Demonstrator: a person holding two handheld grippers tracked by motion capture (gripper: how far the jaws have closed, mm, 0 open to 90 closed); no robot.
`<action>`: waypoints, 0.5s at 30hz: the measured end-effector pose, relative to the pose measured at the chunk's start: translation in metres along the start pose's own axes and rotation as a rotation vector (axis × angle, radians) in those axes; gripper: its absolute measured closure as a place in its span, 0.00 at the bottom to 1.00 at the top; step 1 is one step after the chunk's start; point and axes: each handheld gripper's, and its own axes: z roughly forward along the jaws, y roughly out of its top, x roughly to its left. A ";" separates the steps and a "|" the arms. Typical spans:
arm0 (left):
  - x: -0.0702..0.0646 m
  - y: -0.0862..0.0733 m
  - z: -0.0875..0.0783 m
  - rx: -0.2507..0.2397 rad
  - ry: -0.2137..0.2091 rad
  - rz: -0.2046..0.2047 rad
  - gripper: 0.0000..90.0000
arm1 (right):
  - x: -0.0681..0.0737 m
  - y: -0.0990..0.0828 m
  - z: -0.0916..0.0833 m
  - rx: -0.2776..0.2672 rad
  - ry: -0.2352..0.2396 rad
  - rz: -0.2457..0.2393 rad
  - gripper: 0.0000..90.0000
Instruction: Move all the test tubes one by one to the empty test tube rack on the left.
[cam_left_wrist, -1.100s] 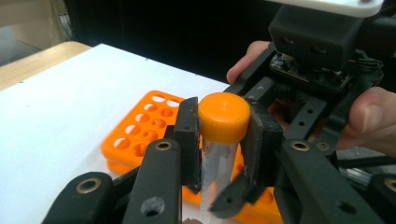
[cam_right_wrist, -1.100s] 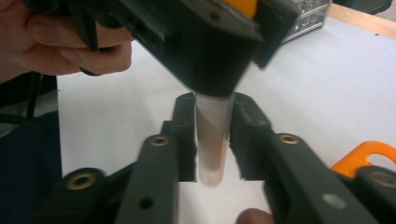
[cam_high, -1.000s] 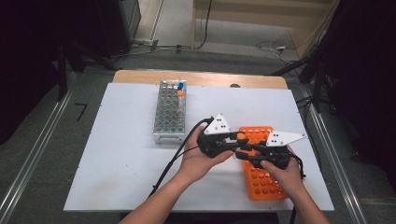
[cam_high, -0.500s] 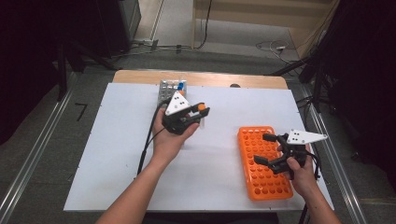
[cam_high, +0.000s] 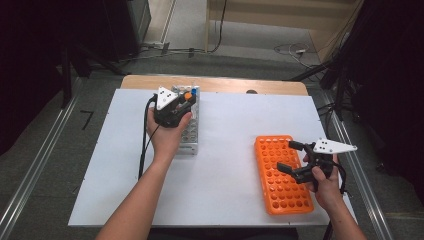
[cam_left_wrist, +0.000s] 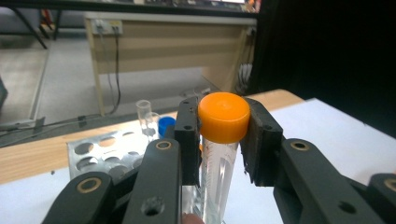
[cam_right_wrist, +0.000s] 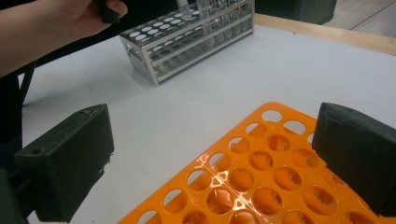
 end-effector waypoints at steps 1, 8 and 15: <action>0.000 -0.001 0.001 -0.005 0.005 -0.003 0.79 | 0.000 0.000 0.000 0.002 0.001 0.000 0.00; -0.001 -0.007 0.010 0.033 0.060 0.042 0.79 | -0.001 -0.001 -0.001 -0.001 -0.003 0.003 0.00; -0.001 -0.016 0.019 0.153 0.082 0.053 0.77 | -0.001 -0.002 0.000 0.006 -0.009 0.002 0.00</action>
